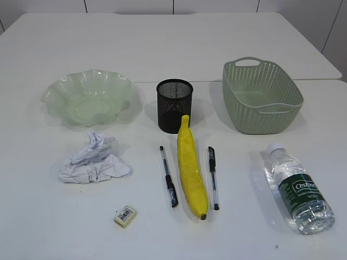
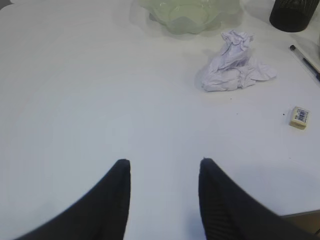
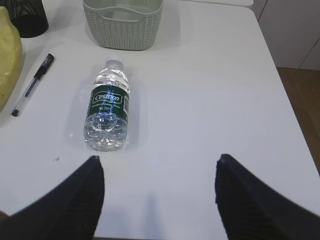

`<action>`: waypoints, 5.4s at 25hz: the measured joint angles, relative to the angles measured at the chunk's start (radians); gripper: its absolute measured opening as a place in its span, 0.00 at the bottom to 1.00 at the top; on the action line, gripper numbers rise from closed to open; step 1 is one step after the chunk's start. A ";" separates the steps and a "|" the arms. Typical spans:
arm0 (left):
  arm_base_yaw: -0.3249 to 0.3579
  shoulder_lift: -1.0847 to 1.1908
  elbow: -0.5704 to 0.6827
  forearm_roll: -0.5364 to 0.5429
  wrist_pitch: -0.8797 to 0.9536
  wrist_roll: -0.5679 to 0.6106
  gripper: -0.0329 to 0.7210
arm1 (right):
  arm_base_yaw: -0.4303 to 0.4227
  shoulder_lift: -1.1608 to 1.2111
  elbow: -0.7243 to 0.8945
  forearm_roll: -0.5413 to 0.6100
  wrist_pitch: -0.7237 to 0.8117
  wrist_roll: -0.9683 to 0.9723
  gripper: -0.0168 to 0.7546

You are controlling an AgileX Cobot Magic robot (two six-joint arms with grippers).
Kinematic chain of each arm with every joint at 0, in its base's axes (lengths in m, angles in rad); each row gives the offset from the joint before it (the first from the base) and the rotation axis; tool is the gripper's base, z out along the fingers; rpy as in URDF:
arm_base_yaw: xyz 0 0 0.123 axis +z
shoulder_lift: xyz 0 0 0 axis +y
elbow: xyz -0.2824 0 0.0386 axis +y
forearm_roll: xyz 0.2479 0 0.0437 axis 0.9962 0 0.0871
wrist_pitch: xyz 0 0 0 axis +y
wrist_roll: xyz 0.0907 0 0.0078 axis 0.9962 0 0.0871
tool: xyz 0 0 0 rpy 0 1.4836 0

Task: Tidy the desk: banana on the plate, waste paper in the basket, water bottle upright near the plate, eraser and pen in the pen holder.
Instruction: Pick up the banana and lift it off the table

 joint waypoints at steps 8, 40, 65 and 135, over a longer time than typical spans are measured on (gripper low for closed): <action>0.000 0.000 0.000 0.000 0.000 0.000 0.45 | 0.000 0.000 0.000 0.000 0.000 0.000 0.69; 0.000 0.000 0.000 0.000 0.000 0.000 0.45 | 0.000 0.000 0.000 -0.005 -0.002 0.000 0.69; 0.000 0.047 -0.041 -0.046 -0.118 0.000 0.43 | 0.000 0.451 -0.070 0.114 -0.459 0.072 0.69; -0.725 1.912 -0.868 -0.163 -0.701 -0.359 0.75 | 0.000 0.728 -0.136 0.205 -0.533 0.008 0.67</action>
